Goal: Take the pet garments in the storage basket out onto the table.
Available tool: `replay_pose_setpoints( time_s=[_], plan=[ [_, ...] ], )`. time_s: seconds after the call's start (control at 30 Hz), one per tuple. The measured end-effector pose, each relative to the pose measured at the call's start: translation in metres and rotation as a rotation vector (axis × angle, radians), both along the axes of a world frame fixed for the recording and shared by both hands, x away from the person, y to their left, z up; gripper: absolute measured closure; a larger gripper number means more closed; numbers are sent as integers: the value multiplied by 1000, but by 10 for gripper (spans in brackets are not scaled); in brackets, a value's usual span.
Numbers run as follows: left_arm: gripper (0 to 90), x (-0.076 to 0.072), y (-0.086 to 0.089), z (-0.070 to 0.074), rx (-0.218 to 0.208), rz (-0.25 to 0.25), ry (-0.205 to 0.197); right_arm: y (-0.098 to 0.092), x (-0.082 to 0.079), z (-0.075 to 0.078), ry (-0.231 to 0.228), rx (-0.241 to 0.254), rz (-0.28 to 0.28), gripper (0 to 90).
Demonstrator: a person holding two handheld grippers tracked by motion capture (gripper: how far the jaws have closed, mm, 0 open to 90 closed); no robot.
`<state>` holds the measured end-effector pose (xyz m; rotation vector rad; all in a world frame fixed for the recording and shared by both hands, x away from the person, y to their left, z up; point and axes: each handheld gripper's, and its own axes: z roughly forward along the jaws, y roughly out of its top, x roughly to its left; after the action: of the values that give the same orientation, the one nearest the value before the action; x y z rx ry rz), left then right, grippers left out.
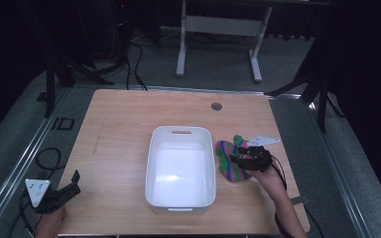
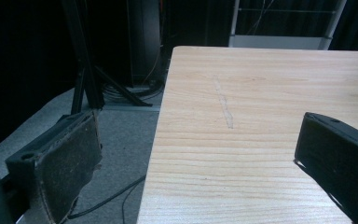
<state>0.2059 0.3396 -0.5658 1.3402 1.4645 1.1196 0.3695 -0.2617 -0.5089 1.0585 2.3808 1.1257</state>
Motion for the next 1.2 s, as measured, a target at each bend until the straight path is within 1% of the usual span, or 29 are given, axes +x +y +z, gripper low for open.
replay_pose_setpoints(
  time_s=[0.03,0.07,0.1,0.13,0.2,0.23,0.27,0.3,0.33,0.37,0.43,0.47,0.53,0.63,0.77,0.8,0.9,0.93,1.0,1.1,1.17,1.2],
  plan=[
    [9,0,0,0,0,0,0,0,0,0,0,0,0,419],
    [9,0,0,0,0,0,0,-2,0,4,-7,6,-7,390],
    [9,0,0,0,0,0,-1,-6,-1,11,-18,8,-16,327],
    [9,0,0,0,-1,0,0,-9,-2,14,-32,9,-26,296],
    [9,0,0,0,-1,0,-1,-16,-3,18,-34,24,-40,260],
    [9,0,0,0,-1,0,0,-20,-4,19,-39,36,-50,230],
    [9,0,0,0,0,0,0,-24,-5,19,-35,44,-42,184],
    [9,0,0,0,-1,1,-1,-28,-7,20,-42,35,-43,168],
    [9,0,0,0,-1,0,0,-32,-9,19,-53,26,-53,164],
    [9,0,0,0,0,1,0,-36,-10,19,-55,32,-59,159],
    [9,0,0,0,1,1,1,-46,-12,17,-47,69,-73,149],
    [9,0,0,0,1,1,1,-50,-13,16,-51,72,-82,139],
    [9,0,0,0,0,2,0,-59,-17,13,-55,75,-104,138],
    [9,0,0,0,0,2,1,-70,-21,7,-58,65,-139,136],
    [9,0,0,0,1,3,1,-83,-28,-2,-69,68,-165,134],
    [9,0,0,0,2,3,1,-85,-30,-4,-74,69,-171,135],
    [9,0,0,0,2,3,0,-94,-37,-10,-111,75,-208,135],
    [9,0,0,0,2,3,0,-96,-39,-11,-118,83,-223,135],
    [9,0,0,0,3,4,-1,-102,-44,-15,-133,82,-250,135],
    [9,0,0,0,3,3,-1,-111,-50,-20,-150,99,-297,135],
    [9,0,0,0,4,3,-1,-116,-55,-24,-153,119,-325,135],
    [9,0,-1,0,4,3,-1,-119,-57,-26,-160,119,-343,135]
  ],
)
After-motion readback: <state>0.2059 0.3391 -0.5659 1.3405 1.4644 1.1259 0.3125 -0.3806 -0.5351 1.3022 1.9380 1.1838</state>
